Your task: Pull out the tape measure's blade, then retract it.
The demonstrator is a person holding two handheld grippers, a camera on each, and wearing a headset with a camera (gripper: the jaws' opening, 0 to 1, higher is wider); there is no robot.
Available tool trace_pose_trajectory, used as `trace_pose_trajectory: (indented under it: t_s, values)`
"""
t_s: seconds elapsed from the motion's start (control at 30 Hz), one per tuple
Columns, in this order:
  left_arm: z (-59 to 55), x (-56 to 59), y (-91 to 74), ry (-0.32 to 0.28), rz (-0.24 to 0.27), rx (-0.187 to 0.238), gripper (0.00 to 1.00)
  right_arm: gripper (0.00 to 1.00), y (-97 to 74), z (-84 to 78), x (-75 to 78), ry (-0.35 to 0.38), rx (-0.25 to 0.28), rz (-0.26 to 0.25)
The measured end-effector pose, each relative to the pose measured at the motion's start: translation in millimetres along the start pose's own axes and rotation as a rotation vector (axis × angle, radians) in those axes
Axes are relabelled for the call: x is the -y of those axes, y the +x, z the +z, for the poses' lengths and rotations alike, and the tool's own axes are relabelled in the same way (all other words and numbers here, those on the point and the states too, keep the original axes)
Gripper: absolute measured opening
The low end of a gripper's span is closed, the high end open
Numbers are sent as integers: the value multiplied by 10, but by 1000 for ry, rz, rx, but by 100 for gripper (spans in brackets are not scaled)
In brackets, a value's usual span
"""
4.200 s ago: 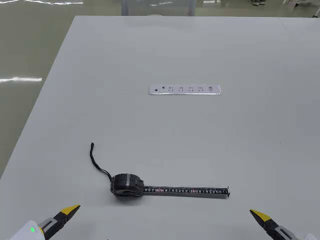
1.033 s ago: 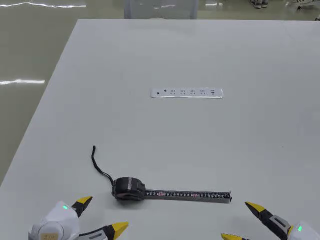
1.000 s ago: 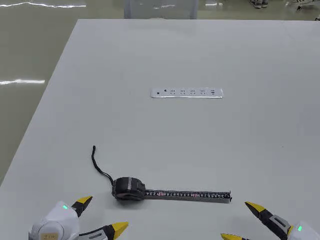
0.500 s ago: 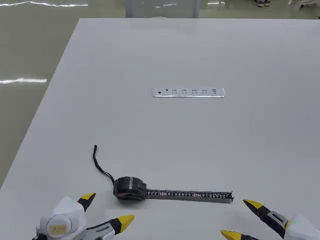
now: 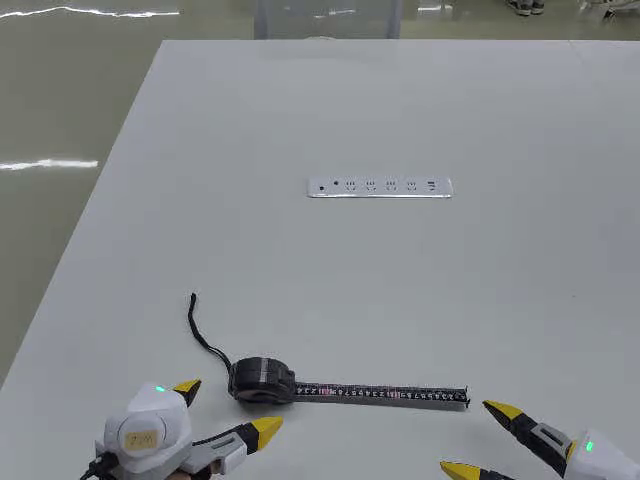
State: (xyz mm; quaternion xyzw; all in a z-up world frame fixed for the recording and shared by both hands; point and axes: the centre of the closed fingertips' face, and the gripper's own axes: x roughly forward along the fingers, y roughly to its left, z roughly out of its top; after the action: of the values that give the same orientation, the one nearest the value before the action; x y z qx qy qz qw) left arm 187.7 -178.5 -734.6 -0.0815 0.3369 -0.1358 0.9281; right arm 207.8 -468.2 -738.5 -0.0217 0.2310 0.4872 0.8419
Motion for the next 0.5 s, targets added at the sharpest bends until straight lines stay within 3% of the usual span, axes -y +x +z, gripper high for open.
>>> trace_pose_trajectory:
  t_s: [0.07,0.2,0.5]
  values:
    - [-4,-30,17,-8,20,1,83,68,3,-1,10,0,1,0]
    - [-20,-5,61,-41,12,2,83,67,20,12,5,-9,-2,5]
    - [-17,5,125,-50,32,-7,83,67,47,22,84,-18,-6,13]
